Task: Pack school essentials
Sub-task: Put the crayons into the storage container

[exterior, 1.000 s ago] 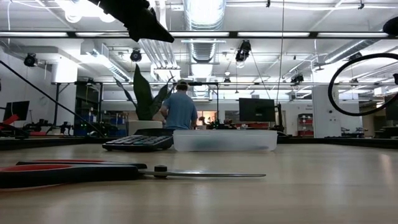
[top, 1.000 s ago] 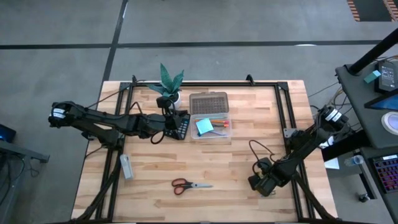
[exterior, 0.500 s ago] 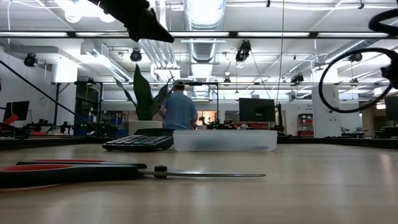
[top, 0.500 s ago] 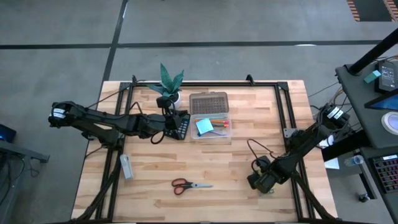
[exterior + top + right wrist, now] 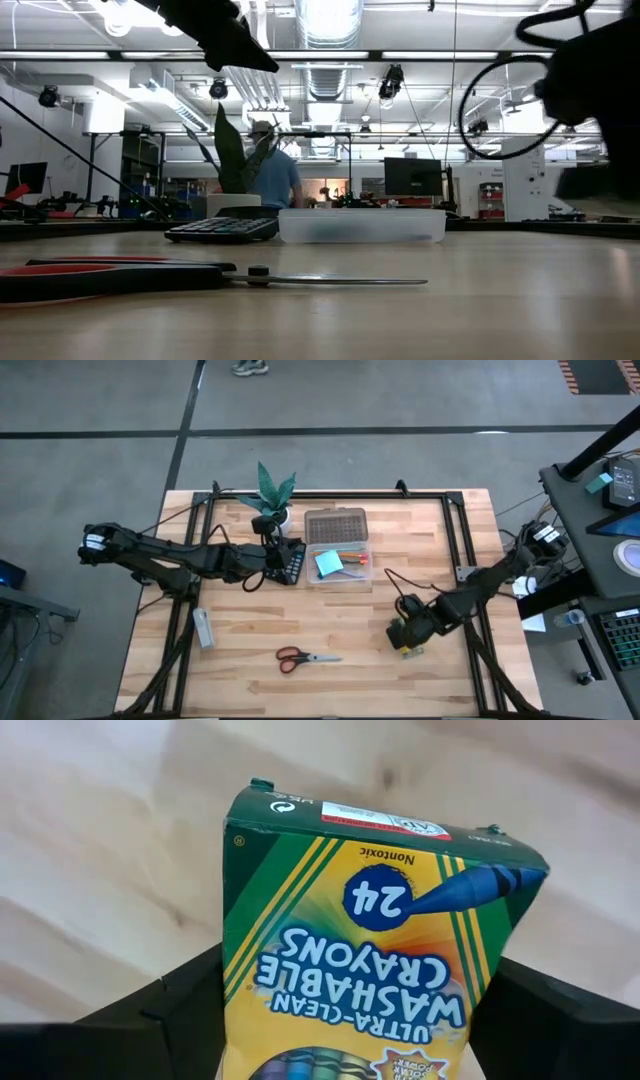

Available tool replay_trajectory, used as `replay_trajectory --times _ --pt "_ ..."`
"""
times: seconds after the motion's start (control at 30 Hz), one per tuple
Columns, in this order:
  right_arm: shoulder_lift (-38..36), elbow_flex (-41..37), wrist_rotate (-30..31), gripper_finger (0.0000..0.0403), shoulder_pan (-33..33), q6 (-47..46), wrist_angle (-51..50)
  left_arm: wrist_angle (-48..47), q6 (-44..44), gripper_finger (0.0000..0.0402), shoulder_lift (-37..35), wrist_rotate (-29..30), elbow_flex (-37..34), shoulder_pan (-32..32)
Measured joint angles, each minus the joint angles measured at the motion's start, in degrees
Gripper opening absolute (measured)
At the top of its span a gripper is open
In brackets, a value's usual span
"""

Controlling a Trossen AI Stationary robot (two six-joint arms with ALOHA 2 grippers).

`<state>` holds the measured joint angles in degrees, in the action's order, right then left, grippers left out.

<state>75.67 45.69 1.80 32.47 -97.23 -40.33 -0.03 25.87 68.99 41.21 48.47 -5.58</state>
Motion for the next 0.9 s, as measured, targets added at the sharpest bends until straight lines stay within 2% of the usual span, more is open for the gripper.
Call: replay_trajectory --times 0.2,0.57,0.77,0.9 --pt "-0.4 0.8 1.2 0.0313 -7.2 11.5 1.4 0.0 0.0 0.0 0.0 0.0 -0.1 0.0" --pt "-0.6 8.8 7.6 0.0315 -24.6 39.1 2.2 0.0 0.0 0.0 0.0 0.0 -0.1 0.0" --pt "-0.5 13.0 7.7 0.0315 -33.8 53.0 2.7 0.0 0.0 0.0 0.0 0.0 -0.1 0.0" --pt "0.7 15.3 7.3 0.0315 -38.3 58.3 3.9 0.0 0.0 0.0 0.0 0.0 -0.1 0.0"
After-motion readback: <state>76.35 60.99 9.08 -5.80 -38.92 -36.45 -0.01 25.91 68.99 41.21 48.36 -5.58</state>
